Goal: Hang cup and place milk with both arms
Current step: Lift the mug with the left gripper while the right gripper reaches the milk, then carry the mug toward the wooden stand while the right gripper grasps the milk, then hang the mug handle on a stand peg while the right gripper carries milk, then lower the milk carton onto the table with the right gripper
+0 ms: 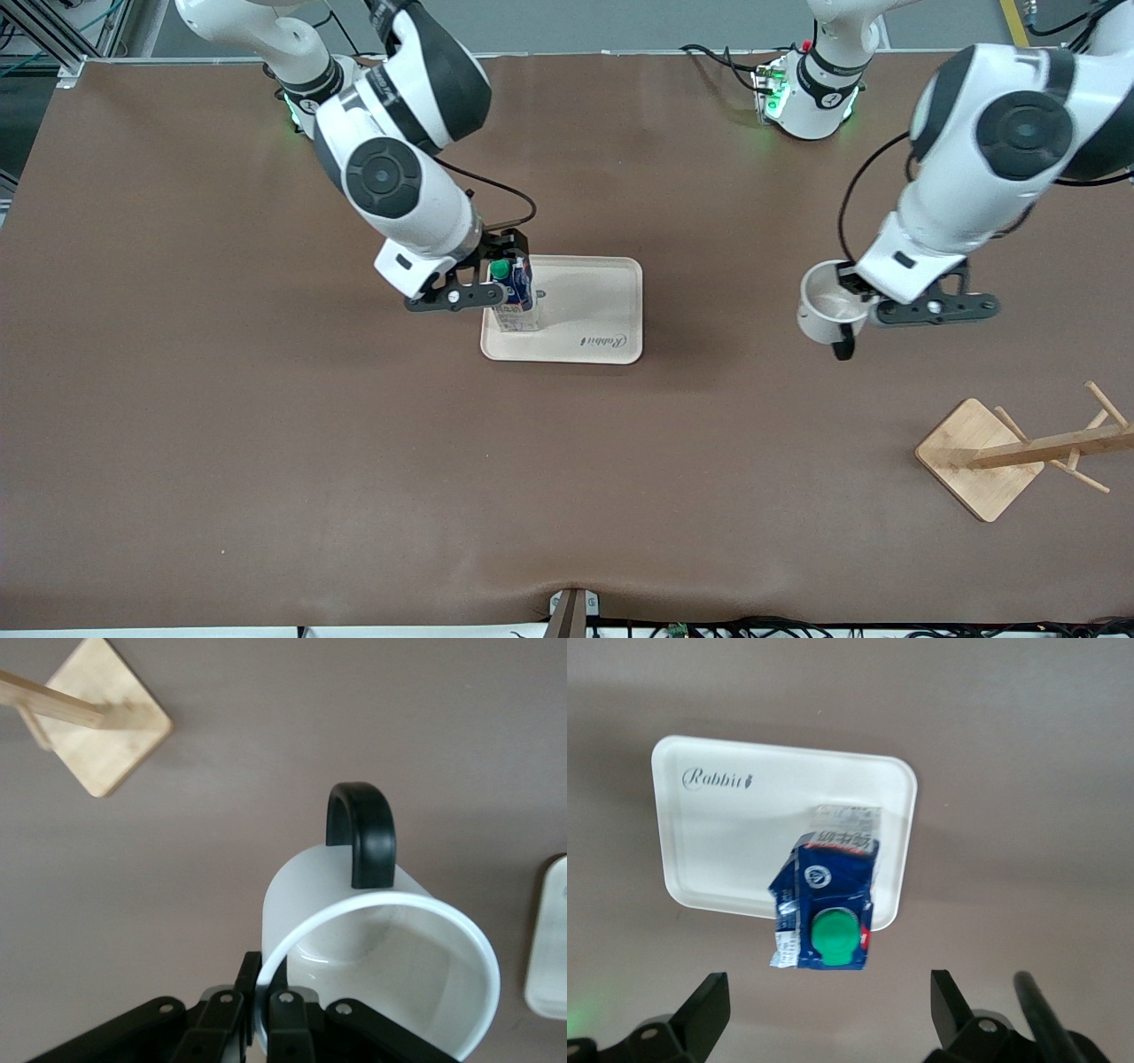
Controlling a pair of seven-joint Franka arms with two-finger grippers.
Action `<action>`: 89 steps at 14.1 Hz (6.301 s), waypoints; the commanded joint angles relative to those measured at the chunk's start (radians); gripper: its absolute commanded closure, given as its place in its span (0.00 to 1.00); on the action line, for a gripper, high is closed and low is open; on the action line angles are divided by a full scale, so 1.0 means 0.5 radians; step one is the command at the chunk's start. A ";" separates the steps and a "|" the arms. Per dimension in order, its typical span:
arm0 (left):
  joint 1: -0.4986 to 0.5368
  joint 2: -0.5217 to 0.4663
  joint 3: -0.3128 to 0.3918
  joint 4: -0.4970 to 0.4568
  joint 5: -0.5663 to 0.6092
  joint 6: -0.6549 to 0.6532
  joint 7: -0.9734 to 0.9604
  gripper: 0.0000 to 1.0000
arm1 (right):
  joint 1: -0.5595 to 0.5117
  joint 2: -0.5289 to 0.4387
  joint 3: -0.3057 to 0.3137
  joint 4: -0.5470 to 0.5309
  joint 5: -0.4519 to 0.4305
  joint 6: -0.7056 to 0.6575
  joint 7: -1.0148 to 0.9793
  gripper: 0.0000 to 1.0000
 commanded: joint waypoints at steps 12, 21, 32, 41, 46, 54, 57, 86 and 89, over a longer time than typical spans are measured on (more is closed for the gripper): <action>0.699 0.270 -0.006 0.438 0.038 -0.055 1.574 1.00 | 0.088 0.055 -0.019 -0.163 -0.116 0.146 0.131 0.00; 0.696 0.491 0.092 0.646 0.173 0.037 1.838 1.00 | 0.165 0.131 -0.023 -0.187 -0.073 0.241 0.131 0.00; 0.705 0.635 0.191 0.833 0.170 0.040 2.071 1.00 | 0.186 0.113 -0.026 -0.255 -0.135 0.419 0.124 1.00; 0.739 0.706 0.191 0.855 0.128 0.132 2.081 0.00 | -0.267 -0.074 -0.041 0.030 -0.126 -0.304 -0.203 1.00; 0.735 0.663 0.188 0.852 -0.020 0.052 1.882 0.00 | -0.666 -0.295 -0.044 -0.141 -0.196 -0.232 -0.467 1.00; 0.723 0.513 0.111 0.831 -0.020 -0.202 1.283 0.00 | -1.188 -0.682 -0.044 -0.997 -0.524 0.336 -1.169 1.00; 0.726 0.470 0.028 0.827 -0.032 -0.322 1.005 0.00 | -1.390 -0.679 -0.044 -1.184 -0.524 0.504 -1.418 1.00; -0.052 0.145 0.119 0.818 -0.048 -0.712 0.184 0.00 | -1.461 -0.615 -0.023 -0.990 -0.518 0.086 -1.431 0.00; -0.304 0.086 0.346 0.782 -0.066 -0.706 0.163 0.00 | -1.486 -0.397 -0.026 -0.441 -0.521 -0.279 -1.624 0.00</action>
